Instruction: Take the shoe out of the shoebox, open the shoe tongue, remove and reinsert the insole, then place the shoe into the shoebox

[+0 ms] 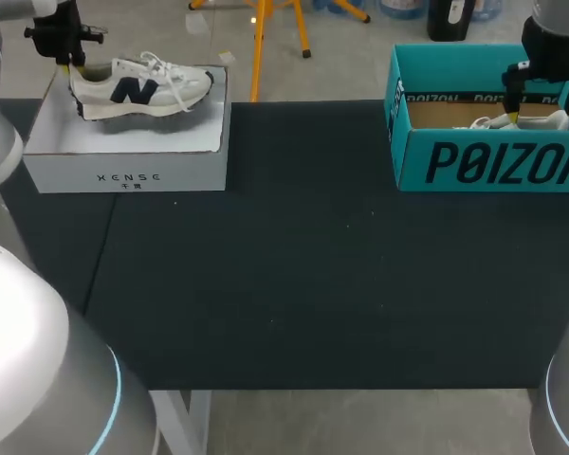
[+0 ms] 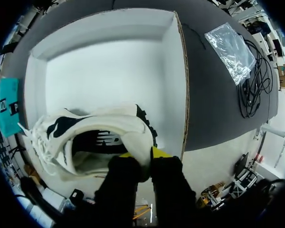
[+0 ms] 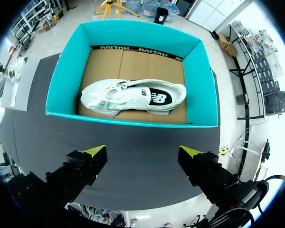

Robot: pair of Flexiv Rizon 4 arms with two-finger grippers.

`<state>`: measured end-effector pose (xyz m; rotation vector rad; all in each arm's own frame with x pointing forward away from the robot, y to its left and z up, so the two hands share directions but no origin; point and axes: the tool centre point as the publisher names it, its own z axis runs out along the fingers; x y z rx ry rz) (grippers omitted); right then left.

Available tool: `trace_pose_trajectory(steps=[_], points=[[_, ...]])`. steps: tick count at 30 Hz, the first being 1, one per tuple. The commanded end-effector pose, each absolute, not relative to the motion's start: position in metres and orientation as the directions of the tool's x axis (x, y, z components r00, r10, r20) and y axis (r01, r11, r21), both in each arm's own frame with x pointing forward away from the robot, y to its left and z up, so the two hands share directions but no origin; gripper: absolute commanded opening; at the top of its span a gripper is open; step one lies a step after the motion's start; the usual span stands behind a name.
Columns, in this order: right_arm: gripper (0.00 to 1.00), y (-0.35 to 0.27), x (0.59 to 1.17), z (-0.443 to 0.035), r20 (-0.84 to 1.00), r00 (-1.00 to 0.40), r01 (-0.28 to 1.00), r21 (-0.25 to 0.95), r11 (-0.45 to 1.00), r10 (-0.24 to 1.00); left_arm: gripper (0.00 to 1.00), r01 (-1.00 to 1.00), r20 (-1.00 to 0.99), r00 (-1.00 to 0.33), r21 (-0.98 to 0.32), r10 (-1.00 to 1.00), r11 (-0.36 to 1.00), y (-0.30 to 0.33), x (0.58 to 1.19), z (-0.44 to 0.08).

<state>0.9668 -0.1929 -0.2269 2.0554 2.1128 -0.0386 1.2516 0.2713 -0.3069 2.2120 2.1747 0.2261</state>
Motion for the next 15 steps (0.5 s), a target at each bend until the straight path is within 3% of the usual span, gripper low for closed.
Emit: trace_pose_trajectory(steps=[1,8,15], points=[[1.0,-0.192,0.966,-0.227,-0.157,-0.017,0.992,0.118,0.036,0.988,0.0,0.983,0.098,0.022,0.178,0.995,-0.039,0.252,1.214,-0.236],[1.0,-0.192,0.966,-0.227,-0.157,-0.017,0.992,0.118,0.036,0.988,0.0,0.958,0.144,0.037,0.275,0.989,-0.076,0.203,1.148,-0.185],[1.0,-0.192,0.966,-0.227,-0.157,-0.017,0.992,0.118,0.036,0.988,0.0,0.929,0.17,0.085,0.343,0.982,-0.14,0.137,1.072,-0.172]])
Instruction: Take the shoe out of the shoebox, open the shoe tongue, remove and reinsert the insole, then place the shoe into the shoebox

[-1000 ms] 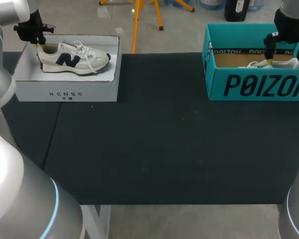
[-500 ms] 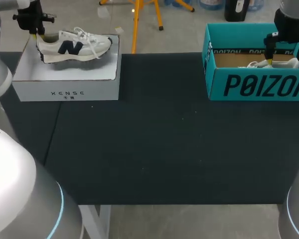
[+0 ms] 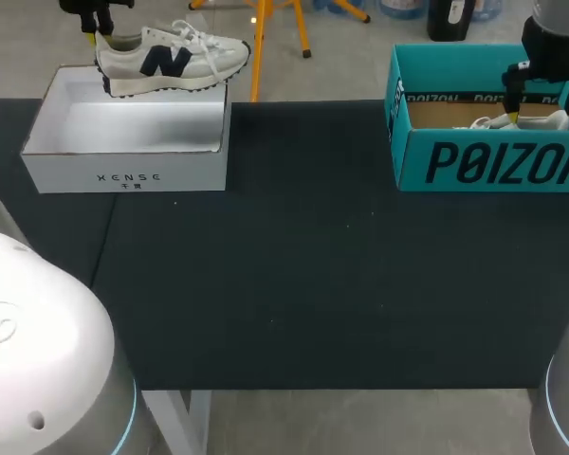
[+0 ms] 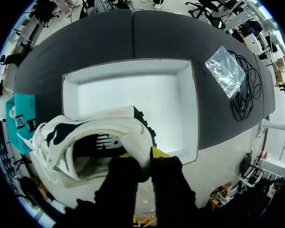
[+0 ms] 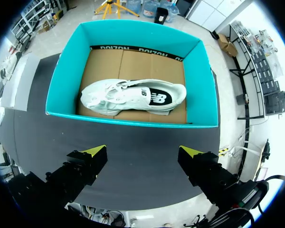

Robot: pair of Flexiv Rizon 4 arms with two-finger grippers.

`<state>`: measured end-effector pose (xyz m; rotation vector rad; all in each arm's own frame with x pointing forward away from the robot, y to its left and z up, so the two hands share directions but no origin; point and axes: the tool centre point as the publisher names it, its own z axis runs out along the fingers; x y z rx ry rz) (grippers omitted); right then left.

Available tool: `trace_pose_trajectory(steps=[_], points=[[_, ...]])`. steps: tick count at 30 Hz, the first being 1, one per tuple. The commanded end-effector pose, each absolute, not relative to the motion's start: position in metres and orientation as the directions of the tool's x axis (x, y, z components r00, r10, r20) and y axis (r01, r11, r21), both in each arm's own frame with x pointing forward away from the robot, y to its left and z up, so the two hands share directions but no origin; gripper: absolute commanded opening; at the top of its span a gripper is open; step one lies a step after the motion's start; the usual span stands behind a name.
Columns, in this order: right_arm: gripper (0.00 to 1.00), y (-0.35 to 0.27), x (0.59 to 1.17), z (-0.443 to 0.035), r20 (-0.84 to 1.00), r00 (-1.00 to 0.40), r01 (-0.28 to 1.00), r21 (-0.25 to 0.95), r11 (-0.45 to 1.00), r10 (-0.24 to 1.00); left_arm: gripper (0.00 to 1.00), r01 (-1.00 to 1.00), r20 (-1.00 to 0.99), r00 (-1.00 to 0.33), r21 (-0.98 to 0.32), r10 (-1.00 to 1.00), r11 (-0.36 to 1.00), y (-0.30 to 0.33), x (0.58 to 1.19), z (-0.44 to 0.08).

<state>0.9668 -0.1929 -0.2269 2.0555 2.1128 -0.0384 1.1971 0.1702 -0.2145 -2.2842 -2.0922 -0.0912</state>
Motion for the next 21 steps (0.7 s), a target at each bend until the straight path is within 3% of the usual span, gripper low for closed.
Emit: trace_pose_trajectory(steps=[1,21], points=[[1.0,-0.192,0.966,-0.227,-0.157,-0.017,0.992,0.118,0.036,0.988,0.0,0.927,0.152,0.098,0.347,0.984,-0.145,0.129,1.062,-0.173],[1.0,-0.192,0.966,-0.227,-0.157,-0.017,0.992,0.118,0.036,0.988,0.0,0.831,0.155,0.183,0.503,0.971,-0.237,0.051,0.922,-0.217]])
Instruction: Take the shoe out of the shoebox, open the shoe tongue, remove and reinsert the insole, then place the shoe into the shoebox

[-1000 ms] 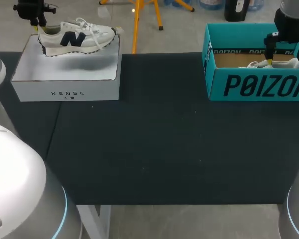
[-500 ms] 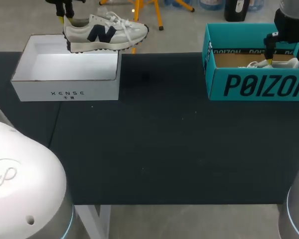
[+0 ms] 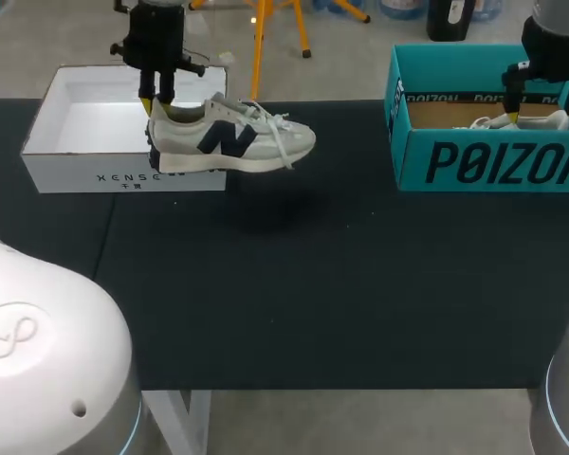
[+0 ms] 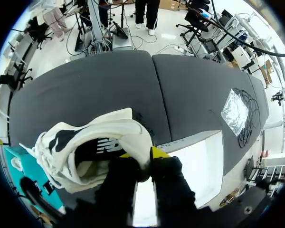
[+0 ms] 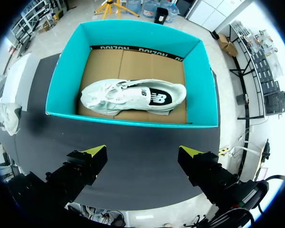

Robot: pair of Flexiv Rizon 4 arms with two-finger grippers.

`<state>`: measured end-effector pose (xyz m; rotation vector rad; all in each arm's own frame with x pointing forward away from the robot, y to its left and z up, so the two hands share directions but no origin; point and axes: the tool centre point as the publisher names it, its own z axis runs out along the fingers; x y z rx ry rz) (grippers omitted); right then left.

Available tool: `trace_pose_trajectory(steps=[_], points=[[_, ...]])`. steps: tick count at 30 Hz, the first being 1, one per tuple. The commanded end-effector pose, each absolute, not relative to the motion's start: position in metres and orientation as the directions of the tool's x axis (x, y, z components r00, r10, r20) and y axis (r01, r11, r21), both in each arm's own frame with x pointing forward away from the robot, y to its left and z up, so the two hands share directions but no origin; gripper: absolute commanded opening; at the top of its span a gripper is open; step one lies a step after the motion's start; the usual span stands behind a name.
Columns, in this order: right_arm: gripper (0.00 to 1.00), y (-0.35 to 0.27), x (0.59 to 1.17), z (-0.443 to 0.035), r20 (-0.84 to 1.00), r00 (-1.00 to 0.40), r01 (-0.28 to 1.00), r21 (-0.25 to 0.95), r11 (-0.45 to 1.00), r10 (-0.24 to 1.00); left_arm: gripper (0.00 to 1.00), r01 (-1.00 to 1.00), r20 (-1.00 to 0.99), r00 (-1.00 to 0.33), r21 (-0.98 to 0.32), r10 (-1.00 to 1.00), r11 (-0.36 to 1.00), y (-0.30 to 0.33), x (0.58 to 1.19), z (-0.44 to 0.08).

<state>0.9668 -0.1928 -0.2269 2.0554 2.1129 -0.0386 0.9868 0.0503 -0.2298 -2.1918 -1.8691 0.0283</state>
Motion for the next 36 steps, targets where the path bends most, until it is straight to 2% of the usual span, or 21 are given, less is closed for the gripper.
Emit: trace_pose_trajectory(steps=[1,7,9,28,30,36], points=[[1.0,-0.192,0.966,-0.227,-0.157,-0.017,0.992,0.118,0.036,0.988,0.0,0.818,0.167,0.171,0.525,0.971,-0.234,0.048,0.92,-0.215],[1.0,-0.192,0.966,-0.227,-0.157,-0.017,0.992,0.118,0.036,0.988,0.0,0.814,0.184,0.197,0.517,0.963,-0.265,0.032,0.912,-0.206],[1.0,-0.192,0.966,-0.227,-0.157,-0.017,0.992,0.118,0.036,0.988,0.0,0.839,0.177,0.159,0.494,0.971,-0.228,0.025,0.908,-0.209],[1.0,-0.192,0.966,-0.227,-0.157,-0.017,0.992,0.118,0.036,0.988,0.0,0.839,0.177,0.159,0.494,0.971,-0.228,0.025,0.908,-0.209],[1.0,-0.192,0.966,-0.227,-0.157,-0.017,0.992,0.118,0.036,0.988,0.0,0.828,0.239,0.169,0.491,0.956,-0.269,0.012,0.907,-0.216],[1.0,-0.192,0.966,-0.227,-0.157,-0.017,0.992,0.118,0.036,0.988,0.0,0.818,0.199,0.238,0.486,0.951,-0.307,-0.019,0.898,-0.236]])
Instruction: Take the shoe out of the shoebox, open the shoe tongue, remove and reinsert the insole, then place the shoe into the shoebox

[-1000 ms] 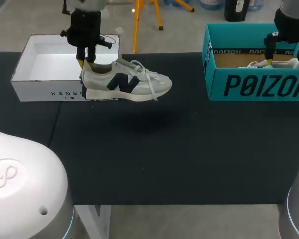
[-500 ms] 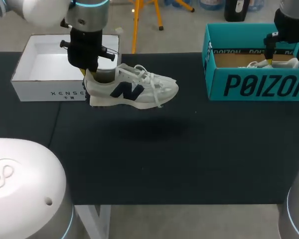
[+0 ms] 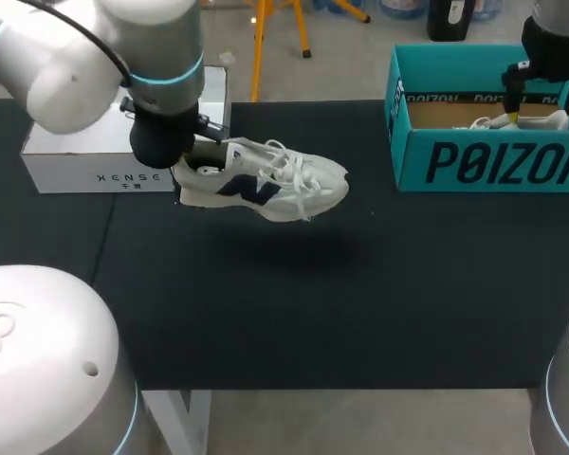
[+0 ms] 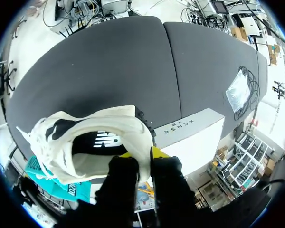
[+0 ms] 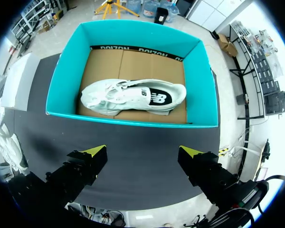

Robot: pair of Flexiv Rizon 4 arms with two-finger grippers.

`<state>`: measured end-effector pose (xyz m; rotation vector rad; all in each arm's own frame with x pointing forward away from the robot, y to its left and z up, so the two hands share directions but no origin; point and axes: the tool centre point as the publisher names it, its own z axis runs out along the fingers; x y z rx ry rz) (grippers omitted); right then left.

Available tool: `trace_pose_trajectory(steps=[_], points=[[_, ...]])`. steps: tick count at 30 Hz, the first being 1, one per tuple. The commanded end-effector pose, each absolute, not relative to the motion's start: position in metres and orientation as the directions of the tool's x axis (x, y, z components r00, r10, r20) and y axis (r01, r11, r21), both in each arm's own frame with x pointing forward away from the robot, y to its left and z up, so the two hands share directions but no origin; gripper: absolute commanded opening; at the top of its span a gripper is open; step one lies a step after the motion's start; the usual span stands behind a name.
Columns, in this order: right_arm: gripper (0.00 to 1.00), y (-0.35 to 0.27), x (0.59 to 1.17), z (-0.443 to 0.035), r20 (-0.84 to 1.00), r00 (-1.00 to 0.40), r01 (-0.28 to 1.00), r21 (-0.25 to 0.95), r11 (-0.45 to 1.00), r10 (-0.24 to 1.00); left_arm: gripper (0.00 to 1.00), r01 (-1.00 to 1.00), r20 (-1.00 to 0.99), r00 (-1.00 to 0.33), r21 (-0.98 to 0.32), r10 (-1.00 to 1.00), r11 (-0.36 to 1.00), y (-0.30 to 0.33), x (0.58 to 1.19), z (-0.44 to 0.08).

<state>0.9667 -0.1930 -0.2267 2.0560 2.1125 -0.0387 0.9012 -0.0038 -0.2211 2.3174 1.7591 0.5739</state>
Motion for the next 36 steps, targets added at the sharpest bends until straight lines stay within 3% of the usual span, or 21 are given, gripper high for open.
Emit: trace_pose_trajectory(steps=[1,13,27,36], points=[[1.0,-0.192,0.966,-0.227,-0.157,-0.017,0.992,0.118,0.036,0.988,0.0,0.819,0.199,0.241,0.483,0.95,-0.309,-0.024,0.898,-0.239],[1.0,-0.192,0.966,-0.227,-0.157,-0.017,0.992,0.118,0.036,0.988,0.0,0.892,0.113,0.17,0.405,0.979,-0.201,-0.069,0.887,-0.277],[1.0,-0.192,0.966,-0.227,-0.157,-0.017,0.992,0.118,0.036,0.988,0.0,0.913,0.148,0.248,0.295,0.957,-0.282,-0.145,0.85,-0.31],[1.0,-0.192,0.966,-0.227,-0.157,-0.017,0.992,0.118,0.036,0.988,0.0,0.945,0.172,0.174,0.249,0.97,-0.214,-0.129,0.81,-0.328]])
